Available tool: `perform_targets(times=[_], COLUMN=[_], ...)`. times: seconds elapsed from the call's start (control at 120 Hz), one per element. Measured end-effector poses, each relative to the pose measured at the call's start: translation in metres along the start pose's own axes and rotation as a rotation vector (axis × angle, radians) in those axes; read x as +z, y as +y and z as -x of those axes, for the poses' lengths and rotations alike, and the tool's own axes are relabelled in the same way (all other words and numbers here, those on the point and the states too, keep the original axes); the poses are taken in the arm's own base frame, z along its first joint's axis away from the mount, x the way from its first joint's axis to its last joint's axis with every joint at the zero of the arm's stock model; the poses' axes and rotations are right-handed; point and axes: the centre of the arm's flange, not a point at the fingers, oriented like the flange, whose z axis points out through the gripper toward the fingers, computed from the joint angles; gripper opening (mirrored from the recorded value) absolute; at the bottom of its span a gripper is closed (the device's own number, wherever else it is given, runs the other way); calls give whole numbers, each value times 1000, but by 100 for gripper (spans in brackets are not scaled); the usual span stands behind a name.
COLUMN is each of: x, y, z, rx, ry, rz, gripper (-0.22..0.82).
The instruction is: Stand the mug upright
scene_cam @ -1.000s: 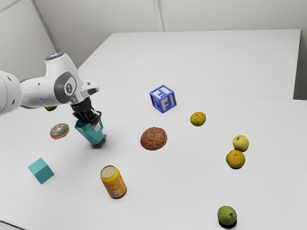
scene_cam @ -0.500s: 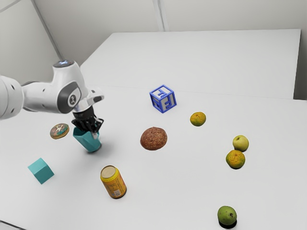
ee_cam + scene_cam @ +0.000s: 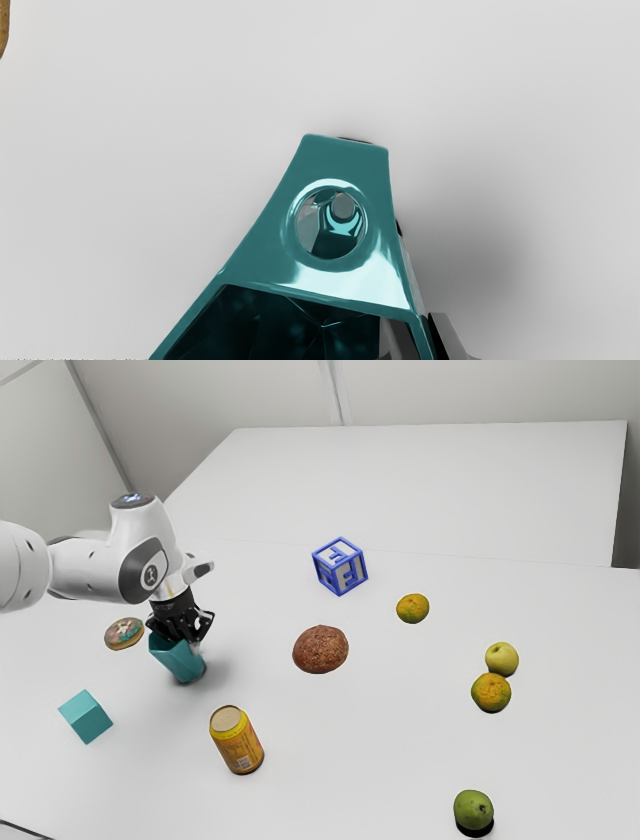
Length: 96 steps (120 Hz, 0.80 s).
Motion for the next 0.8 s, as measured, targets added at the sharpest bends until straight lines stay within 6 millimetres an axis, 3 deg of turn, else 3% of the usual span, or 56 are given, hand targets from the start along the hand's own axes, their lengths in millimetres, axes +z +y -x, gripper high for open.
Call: perform_targets(times=[0.1, 0.183, 0.342, 0.475, 0.8], x=[0, 0, -2, -4, -13], y=[0, 1, 2, 2, -5], z=[0, -1, -2, -3, -6], rx=[-14, -20, -21, -19, -21], ry=[1, -1, 3, 6, 16], rz=[-1, 1, 5, 6, 12], gripper=[-17, -9, 24, 41, 56])
